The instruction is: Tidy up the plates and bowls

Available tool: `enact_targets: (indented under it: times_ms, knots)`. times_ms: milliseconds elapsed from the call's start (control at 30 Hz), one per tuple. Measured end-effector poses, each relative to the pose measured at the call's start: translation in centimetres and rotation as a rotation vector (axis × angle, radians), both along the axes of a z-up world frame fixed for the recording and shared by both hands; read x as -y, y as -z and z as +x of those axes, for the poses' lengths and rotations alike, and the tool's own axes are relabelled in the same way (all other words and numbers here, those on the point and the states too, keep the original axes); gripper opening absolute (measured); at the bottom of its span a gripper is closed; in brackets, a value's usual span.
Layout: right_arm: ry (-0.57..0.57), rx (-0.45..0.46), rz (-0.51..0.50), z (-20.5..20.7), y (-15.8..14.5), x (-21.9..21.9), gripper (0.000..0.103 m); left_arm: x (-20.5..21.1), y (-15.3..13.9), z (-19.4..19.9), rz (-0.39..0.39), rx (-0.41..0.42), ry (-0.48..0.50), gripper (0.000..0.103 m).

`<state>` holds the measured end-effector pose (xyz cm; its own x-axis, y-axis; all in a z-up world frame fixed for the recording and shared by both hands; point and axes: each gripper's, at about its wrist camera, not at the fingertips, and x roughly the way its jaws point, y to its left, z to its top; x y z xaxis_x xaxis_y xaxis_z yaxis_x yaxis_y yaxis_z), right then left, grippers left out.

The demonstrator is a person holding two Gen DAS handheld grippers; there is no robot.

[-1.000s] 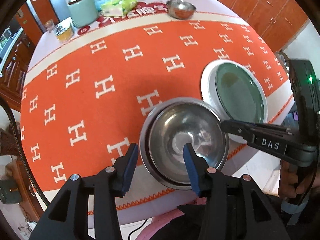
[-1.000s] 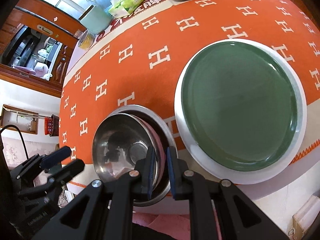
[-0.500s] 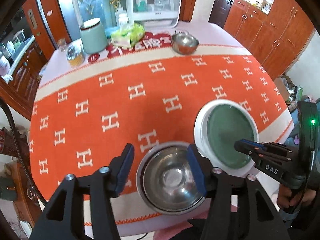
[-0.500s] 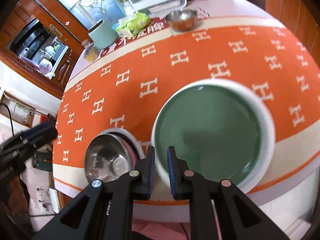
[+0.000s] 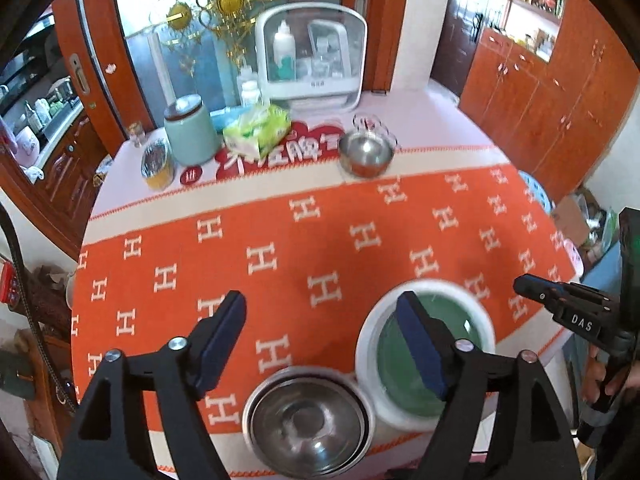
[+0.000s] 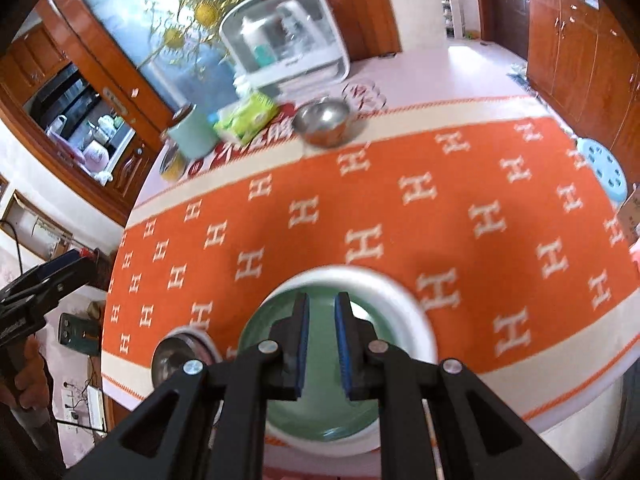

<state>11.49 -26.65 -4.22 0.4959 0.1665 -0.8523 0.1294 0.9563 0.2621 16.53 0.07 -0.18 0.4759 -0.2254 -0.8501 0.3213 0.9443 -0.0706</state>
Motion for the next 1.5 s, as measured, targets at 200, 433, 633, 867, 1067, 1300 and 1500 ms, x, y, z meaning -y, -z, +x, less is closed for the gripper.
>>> enact_targets:
  times_ms: [200, 433, 633, 867, 1067, 1300, 1500]
  knots:
    - [-0.030, 0.058, -0.001, 3.2, -2.6, 3.8, 0.030, 2.8, -1.7, 1.9, 0.019, 0.031, -0.034, 0.077]
    - [-0.100, 0.110, 0.004, 7.7, -4.5, 6.2, 0.040, 6.3, -2.6, 4.6, -0.003, 0.035, -0.062, 0.077]
    - [-0.155, 0.163, 0.012, 11.9, -6.0, 7.9, 0.050, 8.9, -3.3, 7.7, 0.001, 0.061, -0.106, 0.077]
    - [-0.188, 0.225, 0.008, 16.7, -7.4, 9.3, 0.055, 10.8, -4.1, 12.0, -0.003, 0.059, -0.153, 0.077]
    - [-0.202, 0.274, -0.024, 19.9, -6.8, 9.6, 0.055, 12.4, -3.8, 15.7, -0.006, 0.067, -0.183, 0.077]
    - [-0.271, 0.250, -0.025, 22.8, -3.3, 8.6, 0.055, 14.1, -0.9, 19.4, -0.011, 0.028, -0.193, 0.077]
    - [-0.262, 0.266, -0.009, 24.4, -0.4, 8.4, 0.055, 14.8, 2.9, 22.2, -0.025, -0.002, -0.197, 0.077]
